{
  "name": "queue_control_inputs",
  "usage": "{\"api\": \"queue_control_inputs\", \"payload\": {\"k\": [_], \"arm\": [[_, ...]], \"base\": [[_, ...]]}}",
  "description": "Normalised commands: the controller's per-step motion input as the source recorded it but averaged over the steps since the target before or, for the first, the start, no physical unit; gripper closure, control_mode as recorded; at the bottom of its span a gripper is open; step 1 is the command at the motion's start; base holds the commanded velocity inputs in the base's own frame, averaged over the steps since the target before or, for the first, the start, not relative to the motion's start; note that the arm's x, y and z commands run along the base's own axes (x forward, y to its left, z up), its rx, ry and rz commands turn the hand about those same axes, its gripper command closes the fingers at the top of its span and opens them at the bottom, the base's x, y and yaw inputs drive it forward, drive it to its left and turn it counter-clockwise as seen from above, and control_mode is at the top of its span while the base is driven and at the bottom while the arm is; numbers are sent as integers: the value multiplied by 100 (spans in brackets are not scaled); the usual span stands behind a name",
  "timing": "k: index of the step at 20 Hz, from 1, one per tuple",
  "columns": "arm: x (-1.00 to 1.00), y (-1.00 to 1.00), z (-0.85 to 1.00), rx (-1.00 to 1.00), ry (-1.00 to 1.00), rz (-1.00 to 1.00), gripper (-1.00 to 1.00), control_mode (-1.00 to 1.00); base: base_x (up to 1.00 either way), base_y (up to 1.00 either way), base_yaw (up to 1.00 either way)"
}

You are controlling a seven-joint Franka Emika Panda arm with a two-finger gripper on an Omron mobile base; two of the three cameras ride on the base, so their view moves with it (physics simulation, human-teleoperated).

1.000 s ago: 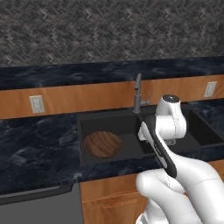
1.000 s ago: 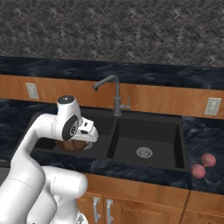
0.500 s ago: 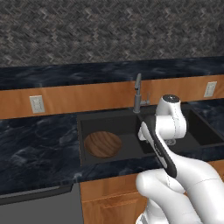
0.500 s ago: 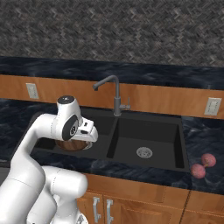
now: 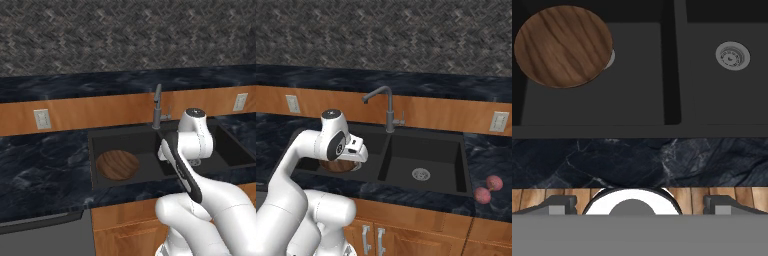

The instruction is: Remove the onion and onion from the sink. Then move the bowl and cup from the counter to the sink for washing.

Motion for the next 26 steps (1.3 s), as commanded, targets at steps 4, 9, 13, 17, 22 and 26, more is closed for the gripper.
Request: {"api": "queue_control_inputs", "payload": {"k": [4, 9, 13, 17, 22, 26], "arm": [[0, 0, 0, 0, 0, 0, -100, -100], [0, 0, 0, 0, 0, 0, -100, -100], [0, 0, 0, 0, 0, 0, -100, 100], [0, 0, 0, 0, 0, 0, -100, 100], [0, 0, 0, 0, 0, 0, -100, 100], [0, 0, 0, 0, 0, 0, -100, 100]], "base": [[0, 0, 0], [0, 0, 0], [0, 0, 0], [0, 0, 0], [-5, -2, 1], [-11, -25, -10]]}}
